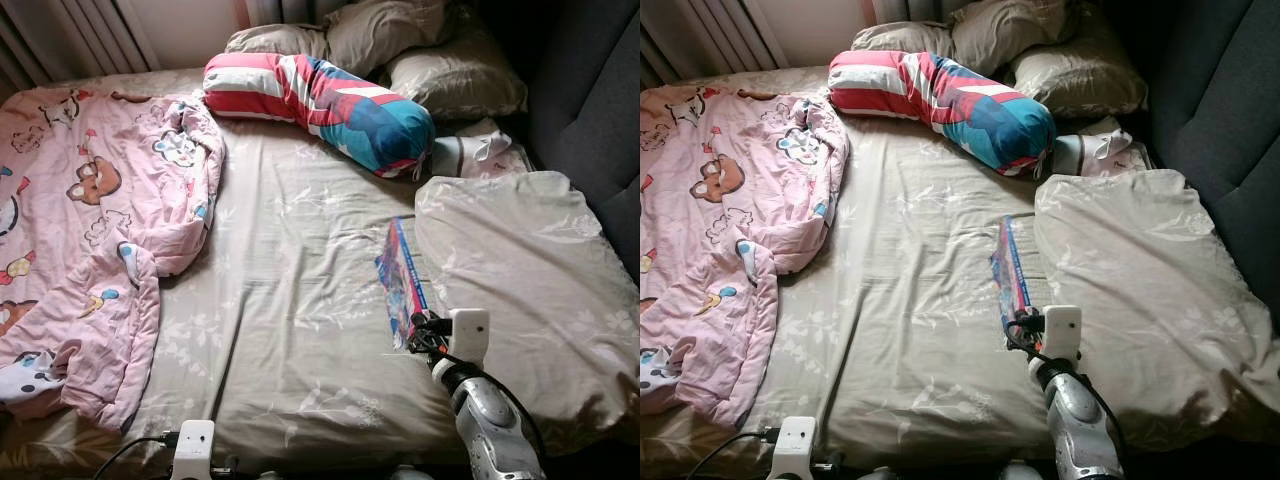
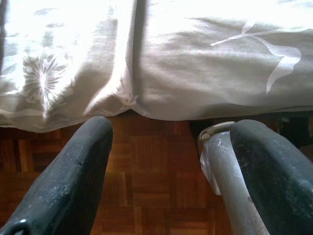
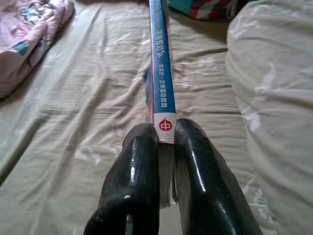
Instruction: Clean up the room
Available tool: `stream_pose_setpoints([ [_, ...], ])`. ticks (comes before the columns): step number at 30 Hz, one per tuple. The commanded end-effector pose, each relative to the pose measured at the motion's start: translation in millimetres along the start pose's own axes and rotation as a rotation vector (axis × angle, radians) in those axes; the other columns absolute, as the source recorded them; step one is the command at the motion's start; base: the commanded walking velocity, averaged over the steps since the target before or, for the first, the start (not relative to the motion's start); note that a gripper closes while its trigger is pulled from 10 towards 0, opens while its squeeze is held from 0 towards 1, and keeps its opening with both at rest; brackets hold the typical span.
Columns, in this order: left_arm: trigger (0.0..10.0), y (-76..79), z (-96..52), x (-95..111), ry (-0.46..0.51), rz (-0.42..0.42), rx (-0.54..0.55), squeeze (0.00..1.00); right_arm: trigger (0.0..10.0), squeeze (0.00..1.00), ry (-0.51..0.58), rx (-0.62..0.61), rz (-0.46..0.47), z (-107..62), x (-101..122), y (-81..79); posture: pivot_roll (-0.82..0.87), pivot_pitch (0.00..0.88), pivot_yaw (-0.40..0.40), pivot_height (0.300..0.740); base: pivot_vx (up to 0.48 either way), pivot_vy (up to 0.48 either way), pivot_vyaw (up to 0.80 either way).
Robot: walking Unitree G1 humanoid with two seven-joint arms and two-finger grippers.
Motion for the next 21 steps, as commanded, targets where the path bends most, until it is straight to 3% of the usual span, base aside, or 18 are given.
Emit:
stream_pose_setpoints([
  [1,10.0,-5.7,-3.3,-12,-0.040,0.021,0.007,0.00,10.0,0.00,0.026,0.020,-0.003,-0.3,3,-5.0,-0.12,0.184,0.077,0.682,0.000,0.000,0.00],
  [21,10.0,-5.9,-3.1,-11,-0.036,0.024,0.011,0.00,10.0,0.00,0.058,-0.018,0.063,14.3,15,2.1,-0.11,0.189,0.082,0.657,0.000,0.000,0.00],
])
Point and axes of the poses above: a point about 5 cm out from each wrist's last joint towards the gripper, its own z axis pointing out of the wrist towards the gripper, its own x axis along the axis of the wrist's last joint, y = z × x, the point moved 3 cm from there along z, pointing out of the wrist towards the gripper
